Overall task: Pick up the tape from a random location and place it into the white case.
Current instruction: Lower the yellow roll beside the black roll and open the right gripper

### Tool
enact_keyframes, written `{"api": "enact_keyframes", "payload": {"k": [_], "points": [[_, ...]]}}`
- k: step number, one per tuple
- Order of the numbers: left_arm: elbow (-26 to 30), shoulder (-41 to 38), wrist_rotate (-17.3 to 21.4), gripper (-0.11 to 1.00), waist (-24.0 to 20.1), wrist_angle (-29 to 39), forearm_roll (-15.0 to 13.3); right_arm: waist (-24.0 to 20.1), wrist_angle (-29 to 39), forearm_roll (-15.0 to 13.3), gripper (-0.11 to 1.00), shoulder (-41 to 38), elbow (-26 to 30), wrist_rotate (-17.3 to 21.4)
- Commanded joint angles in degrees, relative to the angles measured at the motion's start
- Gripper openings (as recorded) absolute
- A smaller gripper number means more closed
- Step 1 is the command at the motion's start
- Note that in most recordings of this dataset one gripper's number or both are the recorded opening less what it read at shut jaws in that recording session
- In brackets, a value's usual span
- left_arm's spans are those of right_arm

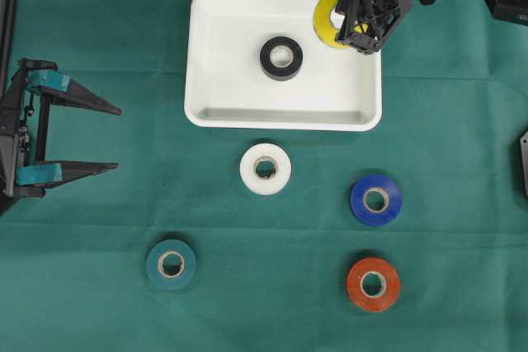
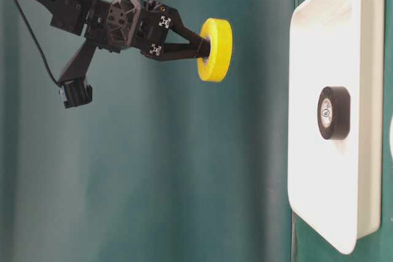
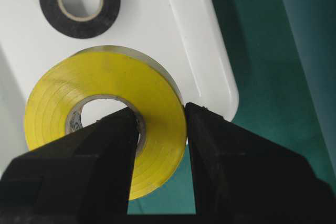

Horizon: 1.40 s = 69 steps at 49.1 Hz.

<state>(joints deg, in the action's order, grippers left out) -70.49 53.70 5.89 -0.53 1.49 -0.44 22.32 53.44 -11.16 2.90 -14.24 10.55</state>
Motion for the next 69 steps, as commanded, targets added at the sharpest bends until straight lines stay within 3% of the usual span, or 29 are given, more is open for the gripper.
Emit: {"api": "enact_keyframes", "payload": {"k": [1,39,69], "points": [[0.7,-0.3,-0.1,0.97,0.1,-0.3,-0.1,-0.1,-0.4,-0.2,0.3,1.6,0.6,-0.1],[0.7,-0.3,-0.1,0.97,0.1,-0.3,0.0,-0.1,-3.6,-0.2,0.3,0.6,-1.9,0.3],[0.7,-0.3,-0.8,0.97,0.1,-0.4,-0.1,-0.1,-15.4,0.2,0.3,-12.0,-7.1,0.5]]}}
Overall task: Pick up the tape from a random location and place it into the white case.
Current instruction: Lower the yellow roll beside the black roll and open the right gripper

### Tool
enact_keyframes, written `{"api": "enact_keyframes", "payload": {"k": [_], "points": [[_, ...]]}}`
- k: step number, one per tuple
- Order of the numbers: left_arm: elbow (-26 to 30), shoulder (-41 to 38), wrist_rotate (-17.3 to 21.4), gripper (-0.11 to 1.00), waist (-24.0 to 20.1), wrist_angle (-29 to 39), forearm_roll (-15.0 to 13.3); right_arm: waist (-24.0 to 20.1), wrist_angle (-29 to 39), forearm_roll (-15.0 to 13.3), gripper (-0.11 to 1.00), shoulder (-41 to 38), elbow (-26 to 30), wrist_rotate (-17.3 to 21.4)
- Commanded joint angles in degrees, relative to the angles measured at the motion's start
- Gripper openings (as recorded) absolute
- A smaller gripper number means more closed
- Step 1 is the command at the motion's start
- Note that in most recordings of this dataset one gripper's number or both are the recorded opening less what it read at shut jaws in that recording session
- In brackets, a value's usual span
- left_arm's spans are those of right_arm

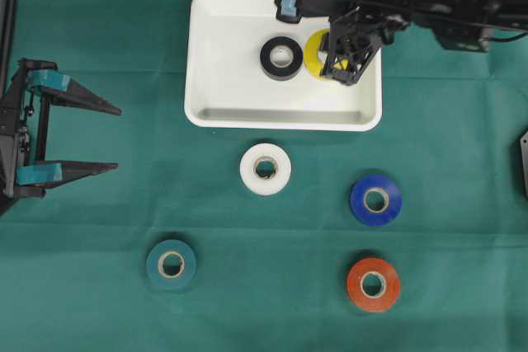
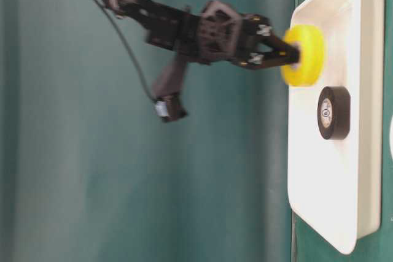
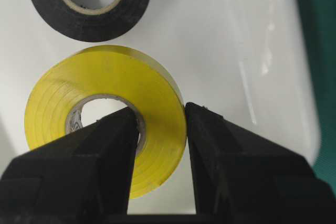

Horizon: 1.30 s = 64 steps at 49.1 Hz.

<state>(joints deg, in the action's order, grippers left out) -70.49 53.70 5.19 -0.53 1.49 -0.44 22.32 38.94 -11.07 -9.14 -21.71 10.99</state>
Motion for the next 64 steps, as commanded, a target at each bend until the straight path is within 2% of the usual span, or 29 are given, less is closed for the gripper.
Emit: {"api": "enact_keyframes", "payload": {"k": [1,16,57,59,64], "points": [[0.7,-0.3,-0.1,0.97,0.0,-0.3,-0.1,-0.1,-1.0,0.1,0.3,-0.3,0.4,0.1],[0.7,-0.3,-0.1,0.97,0.1,-0.3,0.0,0.0,-2.5,0.1,0.3,-3.0,-0.1,0.1],[0.7,-0.3,-0.1,0.97,0.1,-0.3,-0.1,0.0,-2.4,0.1,0.3,-2.9,0.2,0.0],[0.8,-0.3,-0.1,0.97,0.1,-0.3,-0.1,0.0,-2.2,-0.1,0.39,-2.8,0.2,0.0],[0.7,-0.3,-0.1,0.97,0.1,-0.3,-0.1,0.0,-1.6,-1.2,0.69,-2.3,0.3,0.0]]}}
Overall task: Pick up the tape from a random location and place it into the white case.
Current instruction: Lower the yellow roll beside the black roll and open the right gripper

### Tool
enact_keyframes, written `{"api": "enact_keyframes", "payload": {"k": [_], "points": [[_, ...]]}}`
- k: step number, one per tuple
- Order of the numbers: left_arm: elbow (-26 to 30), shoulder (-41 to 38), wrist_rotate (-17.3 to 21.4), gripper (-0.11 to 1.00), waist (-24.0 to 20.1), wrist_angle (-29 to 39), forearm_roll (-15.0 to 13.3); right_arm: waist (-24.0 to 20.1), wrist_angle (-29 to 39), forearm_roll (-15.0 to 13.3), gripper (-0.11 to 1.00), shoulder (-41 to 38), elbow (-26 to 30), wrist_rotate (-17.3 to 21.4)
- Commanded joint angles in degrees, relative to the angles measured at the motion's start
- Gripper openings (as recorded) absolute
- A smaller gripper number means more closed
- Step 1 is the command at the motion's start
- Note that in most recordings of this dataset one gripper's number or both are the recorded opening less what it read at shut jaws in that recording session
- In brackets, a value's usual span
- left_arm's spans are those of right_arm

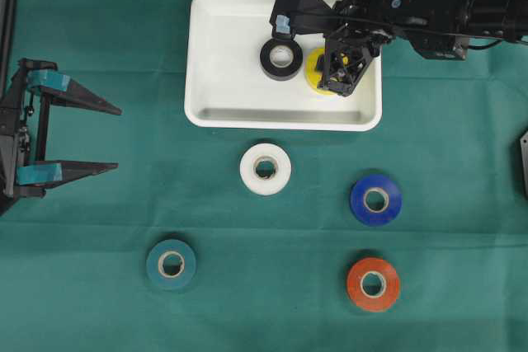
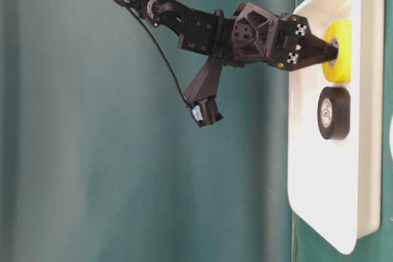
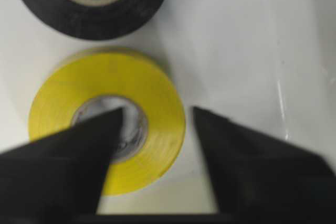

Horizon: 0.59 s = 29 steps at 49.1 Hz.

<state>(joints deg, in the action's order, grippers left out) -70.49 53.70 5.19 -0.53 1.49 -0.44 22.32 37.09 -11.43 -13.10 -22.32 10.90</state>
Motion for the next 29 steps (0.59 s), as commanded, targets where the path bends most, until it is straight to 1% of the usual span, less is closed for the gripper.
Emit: {"api": "enact_keyframes", "payload": {"k": [1,4,7,12,18,29], "points": [[0.7,-0.3,-0.1,0.97,0.1,-0.3,0.0,0.0,0.4,-1.2,0.74,1.8,0.9,0.1],[0.7,-0.3,-0.1,0.97,0.1,-0.3,-0.1,0.1,0.6,-1.8,0.87,2.4,0.9,0.2],[0.7,-0.3,-0.1,0.97,0.1,-0.3,-0.1,0.1,0.9,-2.2,0.92,3.0,0.9,0.2],[0.7,-0.3,-0.1,0.97,0.0,-0.2,-0.1,0.0,1.6,-2.2,0.9,4.7,1.1,0.2],[0.8,-0.3,-0.1,0.97,0.1,0.2,0.0,0.0,4.0,-2.5,0.91,7.8,1.9,0.1],[0.7,-0.3,-0.1,0.97,0.1,0.4,-0.1,0.0,12.8,-3.3,0.91,14.6,6.0,-0.1]]}}
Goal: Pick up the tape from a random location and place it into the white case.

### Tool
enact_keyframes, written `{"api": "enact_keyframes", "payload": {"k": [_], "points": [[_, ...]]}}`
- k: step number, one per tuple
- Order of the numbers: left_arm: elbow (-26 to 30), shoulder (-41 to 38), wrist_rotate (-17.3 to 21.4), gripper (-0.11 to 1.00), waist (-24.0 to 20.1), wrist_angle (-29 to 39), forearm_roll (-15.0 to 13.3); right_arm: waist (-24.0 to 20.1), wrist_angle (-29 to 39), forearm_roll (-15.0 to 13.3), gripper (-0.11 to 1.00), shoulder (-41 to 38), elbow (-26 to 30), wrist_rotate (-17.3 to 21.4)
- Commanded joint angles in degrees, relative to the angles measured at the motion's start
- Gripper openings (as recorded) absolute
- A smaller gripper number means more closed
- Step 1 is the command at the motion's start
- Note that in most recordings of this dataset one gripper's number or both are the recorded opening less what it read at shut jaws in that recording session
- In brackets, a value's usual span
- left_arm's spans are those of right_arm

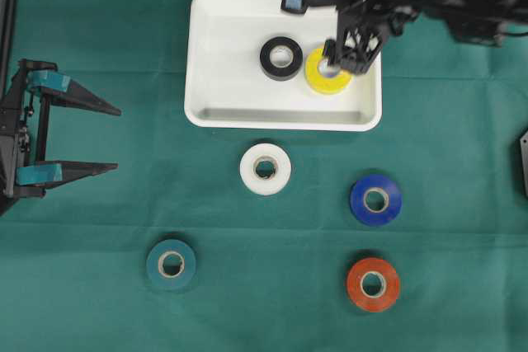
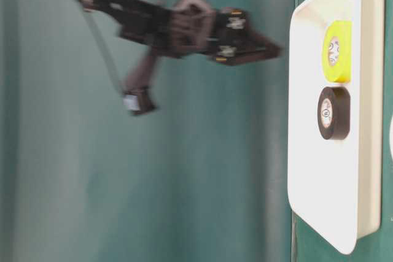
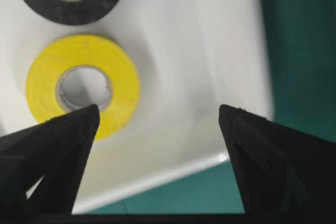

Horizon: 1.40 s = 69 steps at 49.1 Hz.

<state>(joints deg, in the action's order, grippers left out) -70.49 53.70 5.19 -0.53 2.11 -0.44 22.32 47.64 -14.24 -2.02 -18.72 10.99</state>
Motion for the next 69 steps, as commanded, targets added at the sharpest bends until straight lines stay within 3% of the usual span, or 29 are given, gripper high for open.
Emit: {"api": "enact_keyframes", "payload": {"k": [1,9,21,31,45,58,69], "points": [[0.8,-0.3,-0.1,0.97,0.1,-0.3,0.0,0.0,3.0,-0.6,0.91,4.0,2.6,-0.2],[0.8,-0.3,-0.1,0.97,0.1,-0.3,-0.1,0.0,6.1,-0.9,0.9,7.9,3.7,-0.2],[0.8,-0.3,0.0,0.97,0.1,-0.3,-0.1,-0.5,4.0,-0.7,0.9,8.8,3.3,-0.1],[0.8,-0.3,-0.1,0.97,0.1,-0.3,-0.1,-5.0,1.5,0.1,0.9,8.8,3.1,0.2],[0.7,-0.3,0.0,0.97,0.0,0.2,-0.1,-15.5,-2.3,1.2,0.9,8.8,2.8,2.7],[0.8,-0.3,0.0,0.97,0.1,0.3,0.0,-17.3,-5.4,1.2,0.9,9.6,1.6,3.0],[0.7,-0.3,0.0,0.97,0.1,0.5,0.0,-17.8,-6.1,1.7,0.88,14.3,-3.1,3.1]]}}
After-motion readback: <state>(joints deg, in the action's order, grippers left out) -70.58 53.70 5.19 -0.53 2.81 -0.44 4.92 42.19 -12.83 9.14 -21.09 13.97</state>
